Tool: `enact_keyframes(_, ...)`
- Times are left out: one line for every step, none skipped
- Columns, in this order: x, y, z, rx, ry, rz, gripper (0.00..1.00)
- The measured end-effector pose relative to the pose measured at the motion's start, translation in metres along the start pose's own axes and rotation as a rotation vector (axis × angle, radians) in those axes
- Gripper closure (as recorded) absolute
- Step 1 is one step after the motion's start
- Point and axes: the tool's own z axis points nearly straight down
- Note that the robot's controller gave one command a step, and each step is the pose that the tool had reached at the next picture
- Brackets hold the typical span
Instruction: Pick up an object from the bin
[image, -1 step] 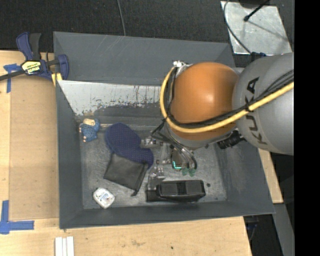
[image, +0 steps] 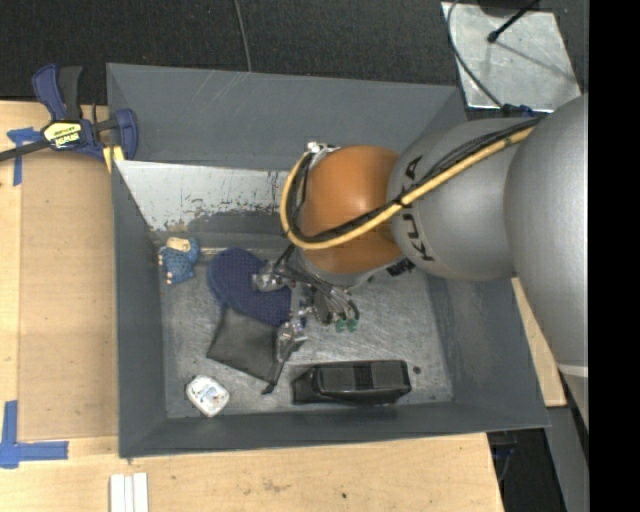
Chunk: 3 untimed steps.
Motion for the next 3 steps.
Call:
enact_keyframes(-0.004, 0.001, -0.006, -0.002, -0.014, 0.001, 1.0)
enact_keyframes(-0.019, 0.002, -0.161, 0.0, -0.012, 0.004, 1.0)
enact_keyframes(-0.012, -0.001, -0.095, 0.0, 0.005, 0.04, 1.0)
